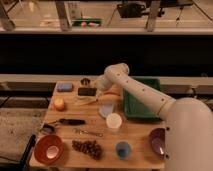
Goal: Place eraser in metal cup
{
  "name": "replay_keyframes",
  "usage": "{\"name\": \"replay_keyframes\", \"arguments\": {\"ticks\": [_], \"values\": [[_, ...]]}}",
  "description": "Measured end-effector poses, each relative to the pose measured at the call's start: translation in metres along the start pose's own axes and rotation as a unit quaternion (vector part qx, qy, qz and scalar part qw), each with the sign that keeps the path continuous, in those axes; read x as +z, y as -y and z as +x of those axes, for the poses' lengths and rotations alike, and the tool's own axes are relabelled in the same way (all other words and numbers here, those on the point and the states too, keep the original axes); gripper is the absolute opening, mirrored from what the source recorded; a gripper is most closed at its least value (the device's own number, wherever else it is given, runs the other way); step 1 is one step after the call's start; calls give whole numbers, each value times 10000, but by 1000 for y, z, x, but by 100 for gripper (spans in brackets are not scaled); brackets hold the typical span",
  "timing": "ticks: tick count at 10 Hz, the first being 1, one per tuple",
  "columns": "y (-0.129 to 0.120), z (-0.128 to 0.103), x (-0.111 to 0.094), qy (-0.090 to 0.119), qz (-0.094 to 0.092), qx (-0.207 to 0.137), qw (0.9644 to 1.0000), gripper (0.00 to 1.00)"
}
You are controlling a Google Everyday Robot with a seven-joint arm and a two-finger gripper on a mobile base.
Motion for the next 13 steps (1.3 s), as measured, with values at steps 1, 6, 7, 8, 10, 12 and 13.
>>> {"name": "replay_keyframes", "arguments": {"ticks": [1, 6, 7, 8, 10, 12, 13], "values": [[5, 0, 3, 3, 18, -23, 10000, 0], [30, -11, 22, -6, 16, -264, 9996, 0], [34, -11, 24, -19, 11, -303, 9995, 0], [39, -11, 25, -40, 11, -342, 9994, 0], [48, -5, 24, -122, -5, -399, 9991, 0], [58, -4, 28, -157, -18, -469, 9988, 0], [62, -2, 30, -175, -25, -489, 9986, 0]]}}
